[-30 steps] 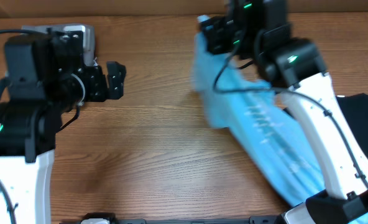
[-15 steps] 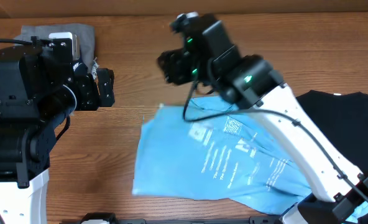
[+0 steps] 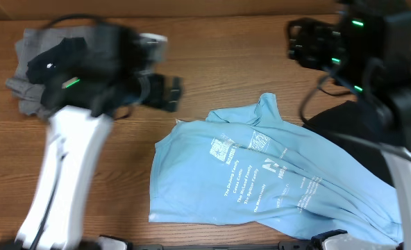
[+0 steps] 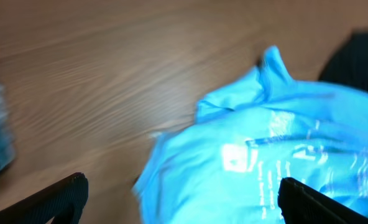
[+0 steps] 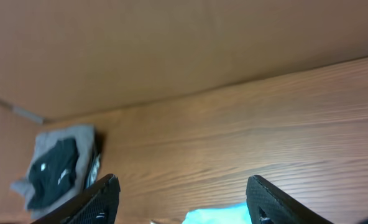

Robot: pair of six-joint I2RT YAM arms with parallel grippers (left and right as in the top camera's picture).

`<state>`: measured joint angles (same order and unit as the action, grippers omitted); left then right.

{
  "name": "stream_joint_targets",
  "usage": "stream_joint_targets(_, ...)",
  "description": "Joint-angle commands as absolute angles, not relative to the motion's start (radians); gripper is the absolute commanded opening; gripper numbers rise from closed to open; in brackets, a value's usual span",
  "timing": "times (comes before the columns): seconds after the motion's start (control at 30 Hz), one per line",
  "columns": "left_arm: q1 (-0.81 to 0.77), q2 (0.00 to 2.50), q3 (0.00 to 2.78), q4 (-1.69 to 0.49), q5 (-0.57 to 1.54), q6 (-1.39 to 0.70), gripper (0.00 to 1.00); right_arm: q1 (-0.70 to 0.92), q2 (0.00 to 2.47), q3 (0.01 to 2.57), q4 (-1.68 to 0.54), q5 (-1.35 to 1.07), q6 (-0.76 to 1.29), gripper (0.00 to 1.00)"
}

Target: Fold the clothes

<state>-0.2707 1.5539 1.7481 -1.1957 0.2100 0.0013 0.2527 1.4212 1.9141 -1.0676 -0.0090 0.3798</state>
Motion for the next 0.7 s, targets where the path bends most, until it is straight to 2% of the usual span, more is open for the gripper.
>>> stream_joint_targets(0.0,-0.391,1.7,1.761,-1.128,0.233,0.092,1.0,0.223,1.369,1.939,-1.106,-0.001,0.41,0.69)
stream_joint_targets(0.37,-0.587,2.142,1.762,-0.657,0.203,0.107,0.98,0.216,1.352,1.938,-1.311,-0.001,0.443,0.71)
stream_joint_targets(0.67,-0.62,2.294,1.762,-0.492,0.204,0.054,0.95,0.216,1.352,1.937,-1.427,0.0,0.442,0.72)
